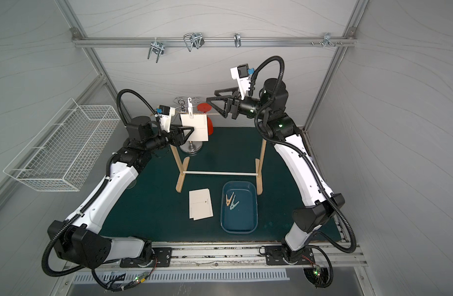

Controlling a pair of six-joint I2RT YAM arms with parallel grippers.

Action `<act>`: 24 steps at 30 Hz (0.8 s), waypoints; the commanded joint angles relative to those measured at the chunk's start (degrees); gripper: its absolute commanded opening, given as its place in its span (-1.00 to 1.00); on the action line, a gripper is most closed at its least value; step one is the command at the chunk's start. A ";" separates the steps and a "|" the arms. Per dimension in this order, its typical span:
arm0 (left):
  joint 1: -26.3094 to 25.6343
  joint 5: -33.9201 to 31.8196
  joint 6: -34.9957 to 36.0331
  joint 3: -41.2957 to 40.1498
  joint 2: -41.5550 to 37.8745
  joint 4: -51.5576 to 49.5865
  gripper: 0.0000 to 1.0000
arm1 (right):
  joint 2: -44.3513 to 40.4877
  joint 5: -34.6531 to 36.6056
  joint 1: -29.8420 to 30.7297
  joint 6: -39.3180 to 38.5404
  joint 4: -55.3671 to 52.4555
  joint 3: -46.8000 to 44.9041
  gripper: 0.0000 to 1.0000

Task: Remove the postcards from the strings
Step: Pinch the postcard on the clothesline.

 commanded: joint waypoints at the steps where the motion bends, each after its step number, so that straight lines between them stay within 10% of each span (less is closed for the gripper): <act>1: 0.47 4.99 -0.05 0.66 0.29 4.23 0.13 | 1.75 -1.71 -0.26 0.57 1.38 1.90 0.49; 18: 0.74 11.55 -1.46 -1.98 -0.07 6.88 -0.06 | 8.58 -5.33 -0.26 3.70 1.81 9.60 0.49; 24: 0.82 12.26 -1.81 -1.98 -0.22 7.33 -0.40 | 13.09 -6.72 -0.16 3.89 -1.10 15.03 0.49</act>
